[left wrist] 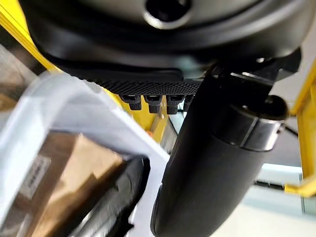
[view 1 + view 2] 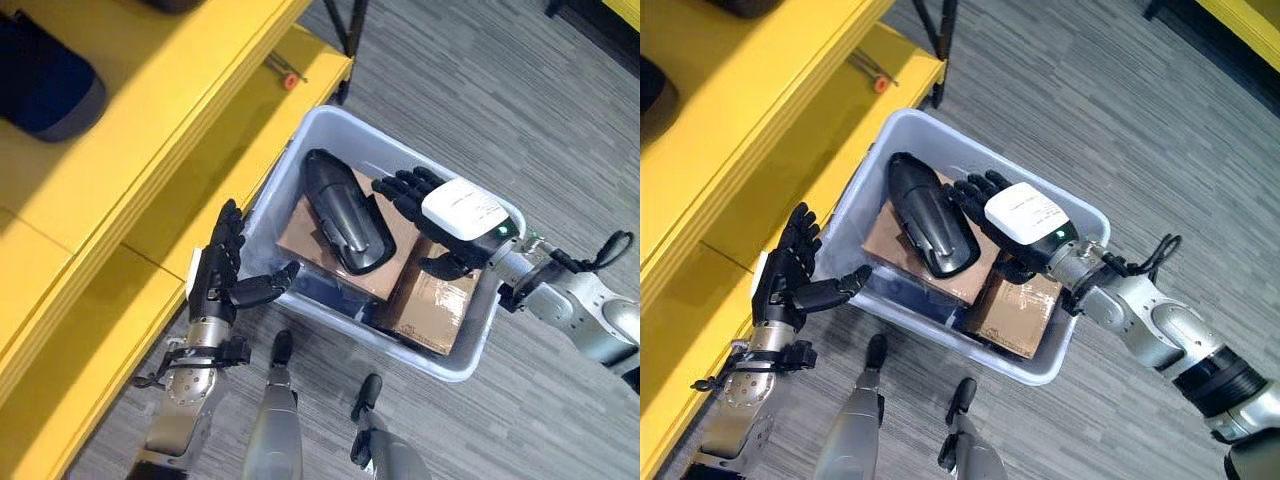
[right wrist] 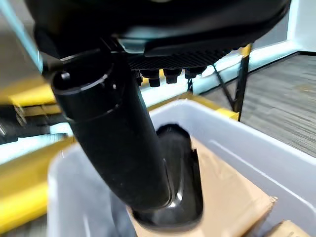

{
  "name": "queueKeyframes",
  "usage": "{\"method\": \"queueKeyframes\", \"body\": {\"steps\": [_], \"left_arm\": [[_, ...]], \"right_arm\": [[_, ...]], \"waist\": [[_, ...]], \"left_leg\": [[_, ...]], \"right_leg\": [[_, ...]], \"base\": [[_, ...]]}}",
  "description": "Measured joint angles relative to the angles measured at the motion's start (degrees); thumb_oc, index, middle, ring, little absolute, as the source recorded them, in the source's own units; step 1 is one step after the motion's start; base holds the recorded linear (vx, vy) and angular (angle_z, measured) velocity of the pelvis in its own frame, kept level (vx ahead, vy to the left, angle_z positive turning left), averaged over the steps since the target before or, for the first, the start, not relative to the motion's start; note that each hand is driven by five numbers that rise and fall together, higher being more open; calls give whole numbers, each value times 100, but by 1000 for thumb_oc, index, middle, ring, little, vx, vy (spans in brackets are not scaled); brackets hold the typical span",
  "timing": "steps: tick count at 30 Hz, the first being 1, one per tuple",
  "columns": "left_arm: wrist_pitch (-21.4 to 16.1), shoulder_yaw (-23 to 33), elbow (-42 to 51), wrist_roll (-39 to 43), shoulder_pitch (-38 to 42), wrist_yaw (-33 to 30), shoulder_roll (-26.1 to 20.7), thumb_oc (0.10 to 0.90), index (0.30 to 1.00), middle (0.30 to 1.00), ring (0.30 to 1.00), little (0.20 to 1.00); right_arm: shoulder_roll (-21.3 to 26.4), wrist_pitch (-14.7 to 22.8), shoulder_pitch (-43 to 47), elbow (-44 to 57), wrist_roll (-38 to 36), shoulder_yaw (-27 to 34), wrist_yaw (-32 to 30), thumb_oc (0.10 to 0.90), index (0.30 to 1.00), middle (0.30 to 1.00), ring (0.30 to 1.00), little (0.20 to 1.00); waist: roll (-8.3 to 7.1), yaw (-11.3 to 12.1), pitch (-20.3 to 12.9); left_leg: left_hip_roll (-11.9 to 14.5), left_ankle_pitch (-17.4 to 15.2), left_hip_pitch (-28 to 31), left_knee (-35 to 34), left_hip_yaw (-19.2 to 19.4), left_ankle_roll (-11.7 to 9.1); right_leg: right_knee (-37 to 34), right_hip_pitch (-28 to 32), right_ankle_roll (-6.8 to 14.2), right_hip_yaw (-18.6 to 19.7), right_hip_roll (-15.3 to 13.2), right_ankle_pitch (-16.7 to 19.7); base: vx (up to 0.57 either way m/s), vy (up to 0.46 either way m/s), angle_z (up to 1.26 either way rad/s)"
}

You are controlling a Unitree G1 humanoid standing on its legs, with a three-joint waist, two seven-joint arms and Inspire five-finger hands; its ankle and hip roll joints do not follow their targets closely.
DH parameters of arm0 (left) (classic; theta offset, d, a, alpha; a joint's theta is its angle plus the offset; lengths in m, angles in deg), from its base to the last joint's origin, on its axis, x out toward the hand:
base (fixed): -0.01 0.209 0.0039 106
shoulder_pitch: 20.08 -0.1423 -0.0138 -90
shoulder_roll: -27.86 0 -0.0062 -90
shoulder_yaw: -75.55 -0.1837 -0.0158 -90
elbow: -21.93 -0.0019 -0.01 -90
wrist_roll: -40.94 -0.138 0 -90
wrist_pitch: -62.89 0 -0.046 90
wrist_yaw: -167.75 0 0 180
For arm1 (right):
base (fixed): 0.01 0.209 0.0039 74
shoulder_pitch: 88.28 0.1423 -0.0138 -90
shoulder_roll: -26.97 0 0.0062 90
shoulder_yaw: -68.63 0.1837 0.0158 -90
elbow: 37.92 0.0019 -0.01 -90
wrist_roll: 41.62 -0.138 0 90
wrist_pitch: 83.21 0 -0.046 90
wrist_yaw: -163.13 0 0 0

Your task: Move parts from the plastic box to the shelf.

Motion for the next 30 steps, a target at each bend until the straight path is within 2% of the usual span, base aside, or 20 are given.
{"method": "queueKeyframes", "body": {"steps": [2,4,6,9,10,14,19,24,30], "left_arm": [[-6,-4,0,2,21,-10,-22,900,1000,1000,1000,1000],[-13,-10,2,2,35,-10,-36,900,1000,1000,1000,1000],[-27,-52,1,12,64,-19,-158,900,1000,1000,1000,1000],[-40,-94,10,14,216,-13,-240,900,1000,1000,1000,1000],[-36,-104,-14,14,236,-23,-239,900,1000,1000,1000,1000],[-40,-155,-4,15,257,-5,-239,900,1000,1000,1000,1000],[-46,-292,-1,32,306,3,-242,900,1000,1000,1000,1000],[-69,-421,10,41,334,7,-452,900,1000,1000,1000,1000],[-81,-456,11,47,356,7,-459,900,1000,1000,1000,1000]], "right_arm": [[226,-15,613,-263,175,-785,89,900,1000,1000,1000,1000],[239,14,900,-460,350,-1071,133,900,1000,1000,1000,1000],[258,59,1614,-776,516,-1793,118,900,1000,1000,1000,1000],[248,112,2148,-1068,666,-2305,192,900,1000,1000,1000,1000],[248,128,2530,-1192,696,-2775,210,900,1000,1000,1000,1000],[237,263,3103,-1452,797,-3402,373,900,1000,1000,1000,1000],[232,259,3811,-2014,938,-3971,395,900,1000,1000,1000,1000],[237,228,3927,-2440,1261,-3973,419,900,1000,1000,1000,1000],[234,225,3907,-2829,1610,-4016,437,900,1000,1000,1000,1000]], "waist": [[-30,58,51],[-68,158,144],[-51,186,292],[-55,363,524],[-51,389,547],[-42,504,554],[-38,596,559],[-85,694,583],[-97,751,588]], "left_leg": [[-45,14,-82,7,-143,-18],[-65,15,-112,7,-173,-20],[-92,42,-179,8,-308,-58],[-109,56,-272,8,-421,-80],[-118,57,-302,7,-436,-81],[-190,58,-408,6,-561,-83],[-260,76,-570,7,-692,-107],[-280,83,-765,7,-786,-116],[-305,83,-839,8,-814,-116]], "right_leg": [[0,12,15,-147,3,-44],[0,13,19,-214,-9,-66],[0,14,28,-324,-3,-84],[0,-3,33,-456,13,-115],[0,-24,41,-481,9,-123],[0,-39,71,-621,-18,-195],[0,-116,106,-760,-37,-260],[1,-264,120,-802,-35,-285],[1,-304,145,-845,-44,-335]], "base": [[1,-59,32],[-8,-54,20],[-4,-63,21],[0,-40,20],[7,-26,18],[10,-14,20],[48,-36,15],[12,-1,8],[11,-4,4]]}}
